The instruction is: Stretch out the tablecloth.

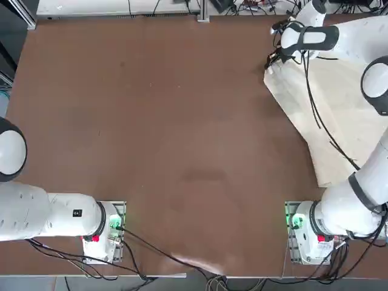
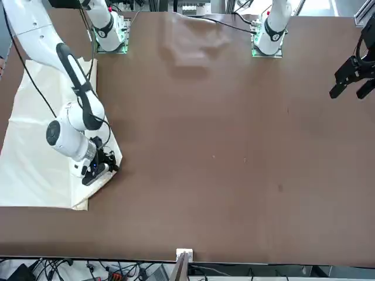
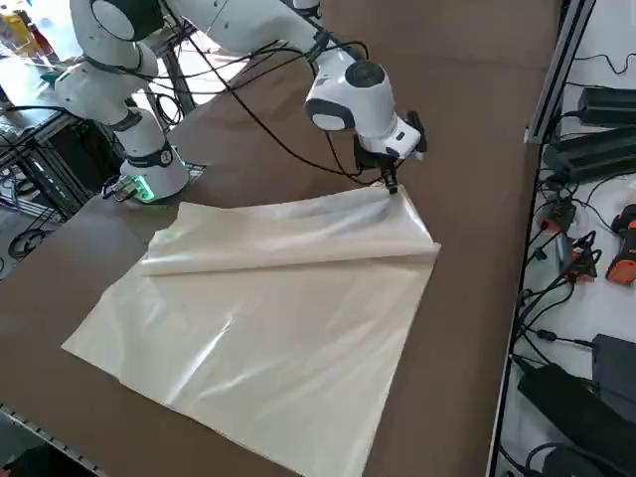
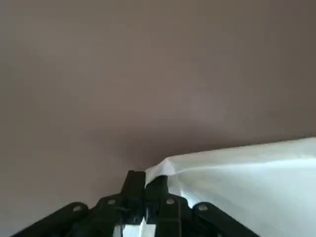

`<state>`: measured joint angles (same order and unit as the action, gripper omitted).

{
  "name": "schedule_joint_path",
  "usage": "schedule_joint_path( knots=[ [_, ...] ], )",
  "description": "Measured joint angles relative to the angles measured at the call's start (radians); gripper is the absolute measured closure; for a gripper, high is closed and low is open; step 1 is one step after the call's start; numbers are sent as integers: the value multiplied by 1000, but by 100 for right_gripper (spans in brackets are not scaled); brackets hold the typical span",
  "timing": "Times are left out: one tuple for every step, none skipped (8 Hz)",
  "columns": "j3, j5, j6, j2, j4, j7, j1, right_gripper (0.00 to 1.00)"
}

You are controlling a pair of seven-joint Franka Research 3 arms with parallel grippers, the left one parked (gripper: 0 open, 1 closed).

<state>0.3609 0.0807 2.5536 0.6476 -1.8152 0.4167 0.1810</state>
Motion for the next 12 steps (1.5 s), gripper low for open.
schedule_joint_path(
  knots=[
    [0,0,0,17,23,-39,-18,98],
    [0,0,0,37,49,-76,-33,98],
    [0,0,0,58,77,-111,-46,98],
    [0,0,0,77,104,-142,-58,98],
    [0,0,0,92,126,-170,-67,98],
    [-1,0,0,101,141,-201,-76,98],
    [-1,0,-1,107,153,-236,-86,98],
    [-1,0,-1,112,167,-269,-96,98],
    [-1,0,-1,121,186,-302,-105,98],
    [-1,0,-1,131,206,-332,-114,98],
    [-2,1,-1,145,230,-360,-123,98],
    [-2,7,-1,163,253,-382,-131,98]
  ],
)
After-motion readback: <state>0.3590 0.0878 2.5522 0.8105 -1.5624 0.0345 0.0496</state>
